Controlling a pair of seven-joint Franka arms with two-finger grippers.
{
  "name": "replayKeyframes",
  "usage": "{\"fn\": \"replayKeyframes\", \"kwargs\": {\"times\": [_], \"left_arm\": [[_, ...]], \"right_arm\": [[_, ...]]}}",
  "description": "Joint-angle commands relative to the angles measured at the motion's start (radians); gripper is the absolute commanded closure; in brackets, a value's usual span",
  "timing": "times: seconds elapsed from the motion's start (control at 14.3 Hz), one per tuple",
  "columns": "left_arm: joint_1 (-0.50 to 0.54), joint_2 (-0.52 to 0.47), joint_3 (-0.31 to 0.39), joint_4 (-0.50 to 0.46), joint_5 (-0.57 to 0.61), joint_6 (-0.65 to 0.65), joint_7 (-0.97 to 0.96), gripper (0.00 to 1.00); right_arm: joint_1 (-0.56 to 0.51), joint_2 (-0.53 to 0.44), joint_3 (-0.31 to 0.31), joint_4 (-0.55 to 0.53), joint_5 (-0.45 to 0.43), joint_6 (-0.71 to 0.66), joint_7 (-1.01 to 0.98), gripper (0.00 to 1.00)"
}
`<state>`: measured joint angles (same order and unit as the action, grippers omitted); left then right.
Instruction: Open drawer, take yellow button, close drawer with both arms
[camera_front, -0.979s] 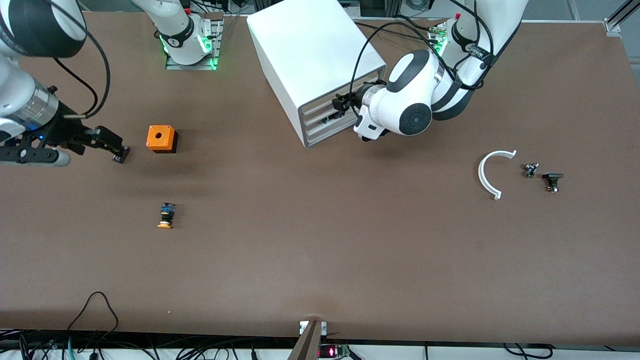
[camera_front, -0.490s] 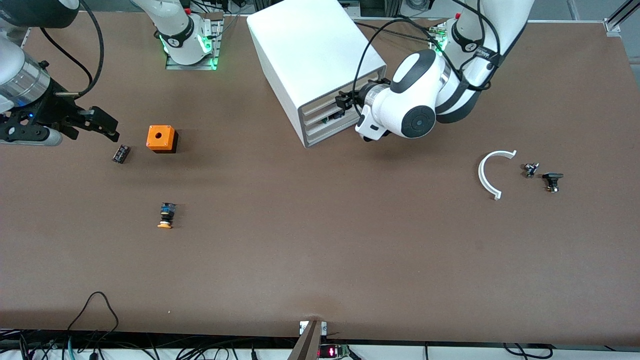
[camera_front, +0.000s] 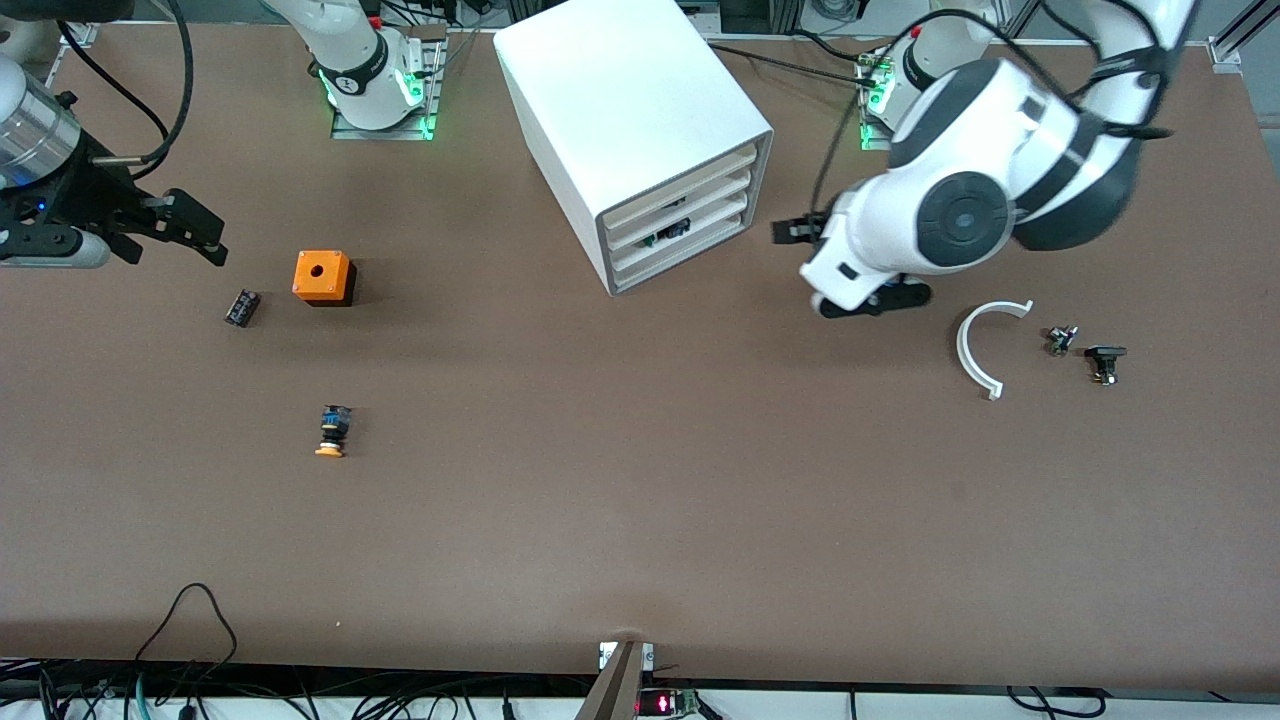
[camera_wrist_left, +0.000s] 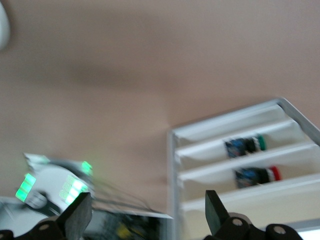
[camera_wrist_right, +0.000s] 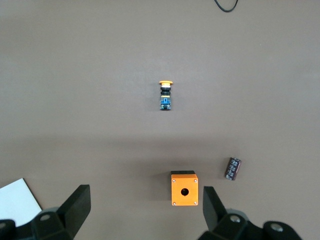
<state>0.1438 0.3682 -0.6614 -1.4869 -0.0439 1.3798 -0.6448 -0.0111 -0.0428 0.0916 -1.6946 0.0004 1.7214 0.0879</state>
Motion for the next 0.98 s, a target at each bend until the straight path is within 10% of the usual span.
{"fn": "replayKeyframes", "kwargs": {"times": [0.0, 0.49, 0.91], "left_arm": [[0.083, 0.005, -0.012, 0.043, 0.074, -0.024, 0.184, 0.00], [0.149, -0.022, 0.012, 0.103, 0.280, 0.106, 0.561, 0.00], [-0.004, -0.250, 0.453, -0.129, -0.003, 0.395, 0.732, 0.00]], "right_arm": [[-0.020, 0.000, 0.014, 0.033, -0.005, -0.029, -0.034, 0.01], [-0.020, -0.003, 0.017, 0.035, -0.002, -0.046, -0.016, 0.01], [-0.020, -0.005, 0.017, 0.035, -0.002, -0.048, -0.014, 0.01]]}}
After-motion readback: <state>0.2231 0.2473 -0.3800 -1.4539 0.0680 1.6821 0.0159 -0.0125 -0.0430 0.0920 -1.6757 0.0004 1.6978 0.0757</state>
